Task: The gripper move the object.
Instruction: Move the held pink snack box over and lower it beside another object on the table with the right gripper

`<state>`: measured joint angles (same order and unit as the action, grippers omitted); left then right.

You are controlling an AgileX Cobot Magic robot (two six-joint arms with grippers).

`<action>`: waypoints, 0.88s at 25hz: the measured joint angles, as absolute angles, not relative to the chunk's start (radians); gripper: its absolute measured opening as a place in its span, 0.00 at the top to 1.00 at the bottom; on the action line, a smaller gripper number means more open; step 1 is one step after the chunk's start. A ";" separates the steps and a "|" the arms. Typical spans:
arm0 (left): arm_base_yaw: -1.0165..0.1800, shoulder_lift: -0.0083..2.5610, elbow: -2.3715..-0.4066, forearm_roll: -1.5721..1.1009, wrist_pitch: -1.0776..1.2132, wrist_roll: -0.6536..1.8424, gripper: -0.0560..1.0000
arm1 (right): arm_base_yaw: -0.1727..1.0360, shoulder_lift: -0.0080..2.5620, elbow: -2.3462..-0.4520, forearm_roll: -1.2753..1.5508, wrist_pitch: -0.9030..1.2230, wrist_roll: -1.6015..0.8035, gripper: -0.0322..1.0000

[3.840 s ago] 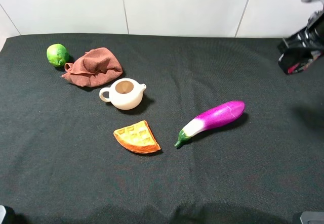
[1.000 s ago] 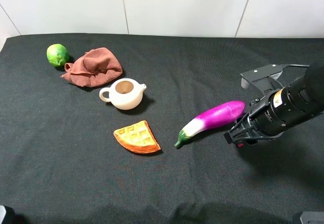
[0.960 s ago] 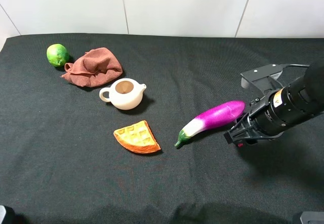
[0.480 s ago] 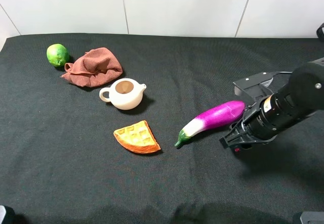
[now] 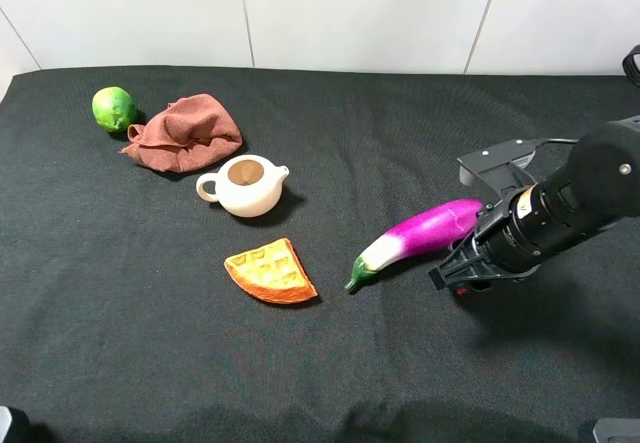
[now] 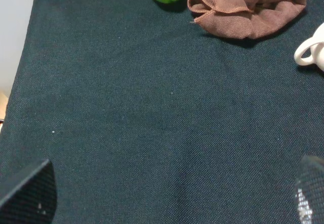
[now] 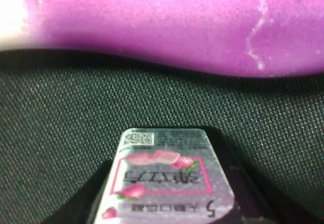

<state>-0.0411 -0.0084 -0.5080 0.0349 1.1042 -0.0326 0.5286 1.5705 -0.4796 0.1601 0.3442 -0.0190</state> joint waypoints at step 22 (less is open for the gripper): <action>-0.041 -0.008 -0.508 0.035 1.104 -0.033 0.01 | 0.529 1.615 -0.480 0.158 0.315 -0.034 0.64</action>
